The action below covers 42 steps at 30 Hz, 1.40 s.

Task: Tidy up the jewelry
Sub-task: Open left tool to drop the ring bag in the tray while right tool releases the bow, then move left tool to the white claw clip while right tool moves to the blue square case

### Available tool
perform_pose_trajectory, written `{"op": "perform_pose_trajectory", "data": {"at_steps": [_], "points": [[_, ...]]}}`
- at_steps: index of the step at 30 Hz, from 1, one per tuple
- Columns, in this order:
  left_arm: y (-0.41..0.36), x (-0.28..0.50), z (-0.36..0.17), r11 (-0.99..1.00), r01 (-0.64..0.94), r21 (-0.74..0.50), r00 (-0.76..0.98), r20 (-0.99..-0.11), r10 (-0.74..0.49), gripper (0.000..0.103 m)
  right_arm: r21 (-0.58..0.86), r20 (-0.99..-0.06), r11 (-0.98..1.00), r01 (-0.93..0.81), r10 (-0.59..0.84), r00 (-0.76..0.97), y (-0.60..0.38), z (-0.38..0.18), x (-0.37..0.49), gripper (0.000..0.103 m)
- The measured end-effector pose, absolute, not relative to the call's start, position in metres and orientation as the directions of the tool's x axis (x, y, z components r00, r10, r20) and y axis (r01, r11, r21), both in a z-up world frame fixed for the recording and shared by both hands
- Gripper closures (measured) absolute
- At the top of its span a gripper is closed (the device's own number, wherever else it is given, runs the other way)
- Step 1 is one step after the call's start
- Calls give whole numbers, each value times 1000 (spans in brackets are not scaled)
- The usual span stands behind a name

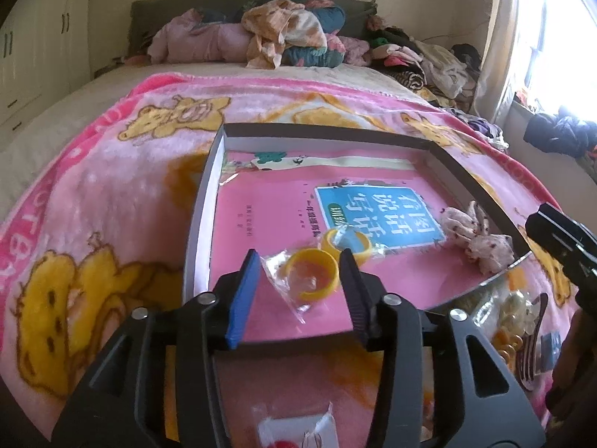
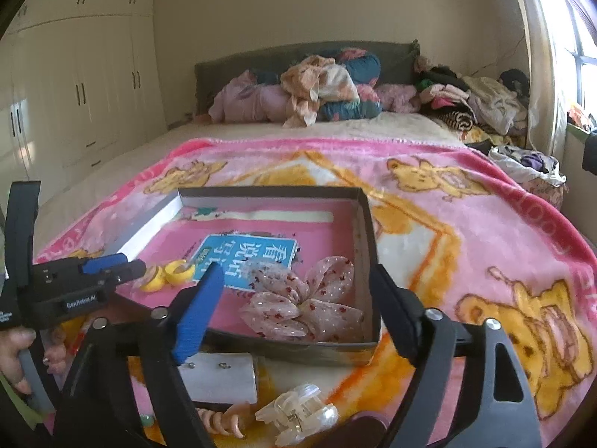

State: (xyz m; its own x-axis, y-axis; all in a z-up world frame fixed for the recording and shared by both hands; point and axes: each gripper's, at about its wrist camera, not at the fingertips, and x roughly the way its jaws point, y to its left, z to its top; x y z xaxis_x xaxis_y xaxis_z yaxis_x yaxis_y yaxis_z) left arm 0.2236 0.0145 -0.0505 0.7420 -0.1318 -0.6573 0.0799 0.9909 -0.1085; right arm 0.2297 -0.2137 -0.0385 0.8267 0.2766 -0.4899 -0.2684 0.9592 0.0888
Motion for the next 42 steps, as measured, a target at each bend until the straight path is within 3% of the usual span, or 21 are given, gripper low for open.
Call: {"op": "perform_pose_trajectory", "data": {"at_steps": [2,4,11,13,27,42], "points": [[11,217,-48,992,80,-99,754,-645,-126,52,85,-471,961,-262,271,839,-216,-35,224,16],[10,210,-44,993,77,-92,771,-626,-118,46,80,-454,965,-250,259,853,-219,-31,219,10],[9,192,-30,992,75,-99,809,-576,-119,16,62,-429,972,-226,230,873,-225,-26,206,7],[9,187,-27,993,68,-97,815,-568,-112,12,57,-425,973,-225,228,876,-226,-24,201,7],[2,148,-8,992,91,-86,854,-506,-122,12,17,-413,977,-210,198,889,-229,-24,155,7],[-12,119,-7,984,158,-84,846,-502,-179,12,24,-420,977,-212,202,885,-234,-34,110,7]]}}
